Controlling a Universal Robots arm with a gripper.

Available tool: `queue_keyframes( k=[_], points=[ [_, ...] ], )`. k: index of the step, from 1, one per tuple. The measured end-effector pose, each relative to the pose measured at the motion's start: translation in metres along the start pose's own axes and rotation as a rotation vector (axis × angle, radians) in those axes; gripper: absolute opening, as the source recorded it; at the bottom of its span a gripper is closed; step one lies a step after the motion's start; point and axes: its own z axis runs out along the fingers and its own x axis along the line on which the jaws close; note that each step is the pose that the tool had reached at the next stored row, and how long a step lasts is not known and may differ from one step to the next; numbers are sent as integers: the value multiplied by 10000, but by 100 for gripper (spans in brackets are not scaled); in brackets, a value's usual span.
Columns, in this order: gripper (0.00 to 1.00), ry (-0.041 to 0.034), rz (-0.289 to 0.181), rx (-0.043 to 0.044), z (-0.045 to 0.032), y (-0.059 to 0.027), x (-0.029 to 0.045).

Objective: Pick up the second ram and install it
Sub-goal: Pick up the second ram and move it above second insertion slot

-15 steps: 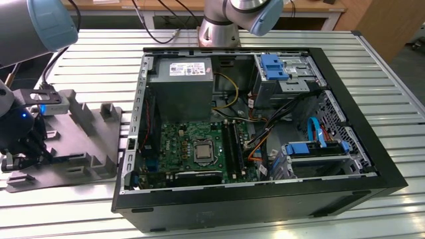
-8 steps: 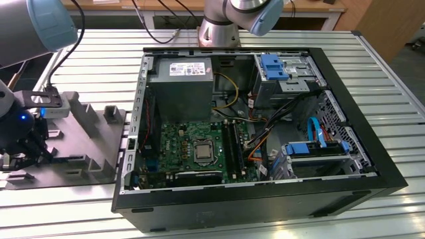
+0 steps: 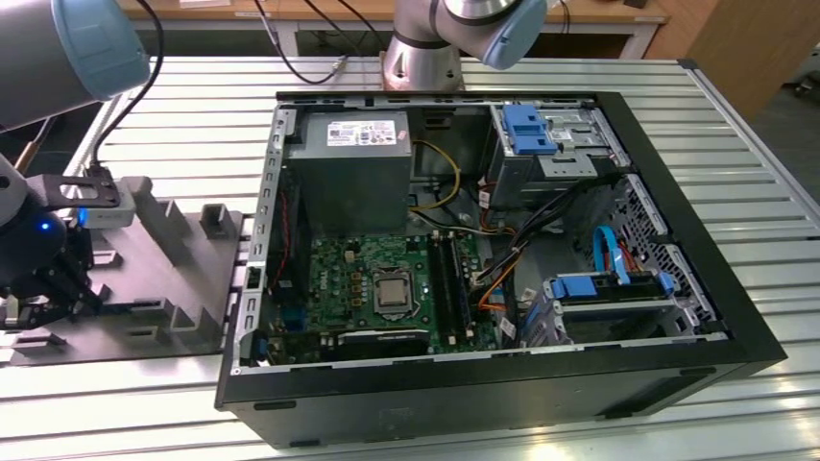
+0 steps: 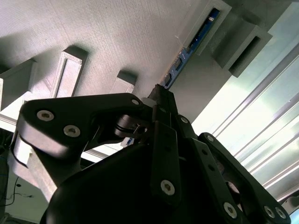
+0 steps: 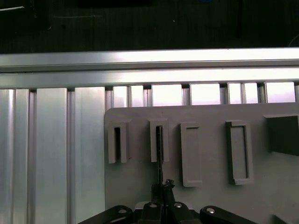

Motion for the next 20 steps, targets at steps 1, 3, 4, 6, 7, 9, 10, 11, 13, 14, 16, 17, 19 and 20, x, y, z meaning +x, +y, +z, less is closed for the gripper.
queue_keyframes(
  k=[1, 3, 4, 6, 7, 9, 10, 11, 13, 14, 16, 17, 19, 20],
  points=[
    [12, 0, 0, 0, 0, 0, 0],
    [12, 0, 2, 0, 0, 0, 0],
    [12, 0, 2, 0, 0, 0, 0],
    [12, 0, 2, -1, 0, 0, 0],
    [12, -5, 4, 0, -1, 0, 0],
    [12, -10, 3, 3, -18, 1, -1],
    [12, -8, 4, 1, -32, 2, -1],
    [12, -7, 3, 0, -42, 2, -1],
    [12, -10, 2, 3, -43, 2, -1],
    [12, -10, 2, 3, -43, 2, -1],
    [12, -7, 3, 0, -47, 3, -1],
    [12, -8, 3, 0, -47, 3, -1],
    [12, -8, 3, 0, -48, 3, -1],
    [12, -7, 3, 0, -49, 3, -1]
  ],
)
